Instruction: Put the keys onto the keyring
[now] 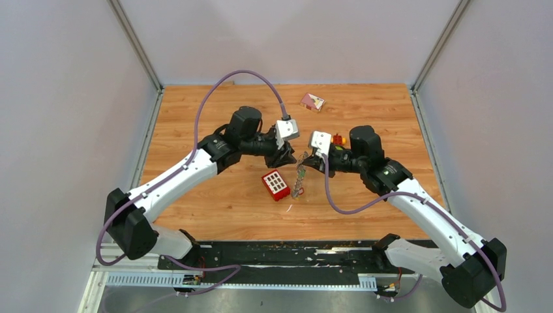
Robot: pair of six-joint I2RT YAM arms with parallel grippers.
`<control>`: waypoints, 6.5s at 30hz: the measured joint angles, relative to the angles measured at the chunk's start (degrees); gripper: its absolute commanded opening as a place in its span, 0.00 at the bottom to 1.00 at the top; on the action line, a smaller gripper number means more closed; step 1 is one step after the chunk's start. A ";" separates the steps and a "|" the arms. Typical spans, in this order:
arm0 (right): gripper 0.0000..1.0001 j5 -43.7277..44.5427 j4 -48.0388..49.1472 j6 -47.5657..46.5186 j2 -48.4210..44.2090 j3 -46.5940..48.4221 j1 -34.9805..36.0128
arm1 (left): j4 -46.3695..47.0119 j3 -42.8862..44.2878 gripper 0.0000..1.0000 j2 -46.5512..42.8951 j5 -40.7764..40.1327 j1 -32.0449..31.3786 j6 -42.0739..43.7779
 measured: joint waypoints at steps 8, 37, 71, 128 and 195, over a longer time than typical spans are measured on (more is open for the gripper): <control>0.00 -2.71 -0.76 -0.17 -0.09 0.00 0.00 | -6.60 0.76 0.55 -2.40 4.35 0.20 15.54; 0.00 -9.38 -1.11 1.16 -0.07 0.13 -0.11 | -3.61 -2.34 0.26 -2.71 15.17 0.24 22.23; 0.30 -7.96 -1.11 1.18 0.02 0.98 -0.37 | -18.32 7.56 0.00 0.26 2.34 -4.48 21.11; 0.16 -14.49 2.71 4.26 3.69 0.48 -0.44 | -14.67 2.38 0.00 -4.92 -0.04 -5.70 12.70; 0.00 -20.39 7.89 9.29 2.60 0.48 -2.75 | 11.93 -12.28 0.00 -8.59 20.92 3.37 7.87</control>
